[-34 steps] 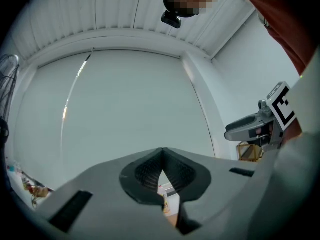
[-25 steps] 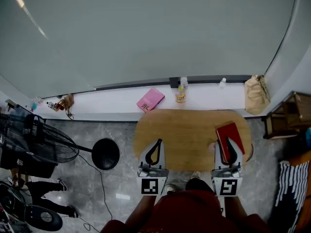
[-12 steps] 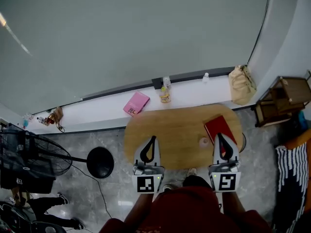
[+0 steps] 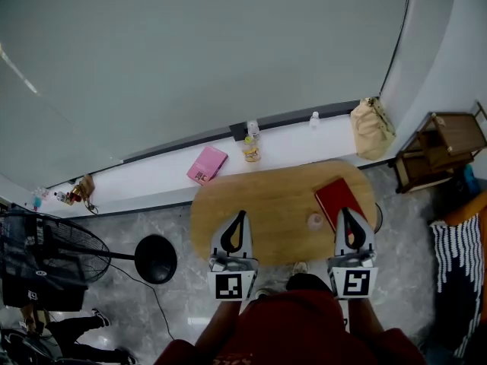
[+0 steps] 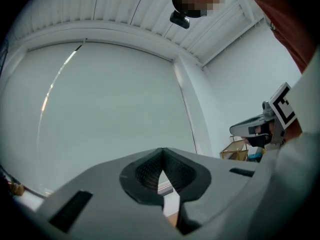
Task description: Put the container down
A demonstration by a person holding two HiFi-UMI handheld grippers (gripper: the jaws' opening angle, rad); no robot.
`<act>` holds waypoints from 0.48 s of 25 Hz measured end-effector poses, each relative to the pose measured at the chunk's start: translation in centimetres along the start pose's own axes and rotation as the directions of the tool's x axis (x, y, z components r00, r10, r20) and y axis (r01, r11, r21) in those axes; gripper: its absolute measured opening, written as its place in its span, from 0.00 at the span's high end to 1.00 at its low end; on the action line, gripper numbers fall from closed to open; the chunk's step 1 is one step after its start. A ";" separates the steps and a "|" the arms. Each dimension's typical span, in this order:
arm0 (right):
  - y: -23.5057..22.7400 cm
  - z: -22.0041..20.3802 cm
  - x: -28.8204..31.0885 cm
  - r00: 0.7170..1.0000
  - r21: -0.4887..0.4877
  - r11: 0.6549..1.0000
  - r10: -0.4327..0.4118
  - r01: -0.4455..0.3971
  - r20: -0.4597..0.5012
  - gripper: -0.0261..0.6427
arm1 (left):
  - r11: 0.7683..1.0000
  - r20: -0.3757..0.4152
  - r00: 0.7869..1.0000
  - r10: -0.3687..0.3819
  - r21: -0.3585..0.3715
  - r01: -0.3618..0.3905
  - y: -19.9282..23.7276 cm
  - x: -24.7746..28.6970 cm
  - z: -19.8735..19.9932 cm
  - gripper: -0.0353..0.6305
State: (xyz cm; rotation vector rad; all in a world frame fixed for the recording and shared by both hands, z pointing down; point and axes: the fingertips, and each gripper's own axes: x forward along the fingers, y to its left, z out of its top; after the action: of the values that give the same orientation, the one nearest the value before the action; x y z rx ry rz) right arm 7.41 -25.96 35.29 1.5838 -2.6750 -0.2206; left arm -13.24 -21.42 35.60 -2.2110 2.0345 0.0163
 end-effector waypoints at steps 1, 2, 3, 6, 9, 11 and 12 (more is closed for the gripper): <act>-0.2 0.0 -0.1 1.000 0.001 1.000 -0.006 0.006 0.000 0.97 | 1.000 0.003 1.000 -0.007 0.003 0.007 -0.2 0.2 0.0 0.94; -0.5 -0.1 -0.2 1.000 0.000 1.000 -0.012 0.012 -0.002 0.97 | 1.000 0.005 1.000 -0.014 0.006 0.014 -0.4 0.4 0.1 0.94; -0.8 -0.2 -0.2 1.000 0.000 1.000 -0.017 0.017 -0.007 0.97 | 1.000 0.006 1.000 -0.020 0.009 0.020 -0.6 0.6 0.1 0.94; -1.8 -0.6 -0.2 0.999 0.014 0.999 -0.038 0.038 -0.018 0.97 | 0.999 0.008 0.999 -0.040 0.021 0.040 -1.3 1.4 0.1 0.94; -2.5 -1.0 -0.1 0.999 0.010 0.999 -0.045 0.045 -0.025 0.97 | 0.998 -0.005 0.998 -0.056 0.022 0.056 -2.1 2.2 -0.2 0.94; -3.1 -1.3 0.2 0.999 0.006 0.999 -0.047 0.047 -0.024 0.97 | 0.998 -0.008 0.998 -0.056 0.010 0.056 -2.4 2.8 -0.4 0.94; -3.5 -1.4 0.3 0.998 0.008 0.999 -0.050 0.050 -0.026 0.97 | 0.999 -0.012 0.998 -0.054 0.001 0.054 -2.6 3.1 -0.6 0.94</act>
State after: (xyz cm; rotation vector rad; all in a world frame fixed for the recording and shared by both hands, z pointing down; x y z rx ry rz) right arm 10.42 -28.06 36.23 1.6460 -2.6222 -0.1889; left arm -10.40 -24.36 36.12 -2.2701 1.9798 -0.0039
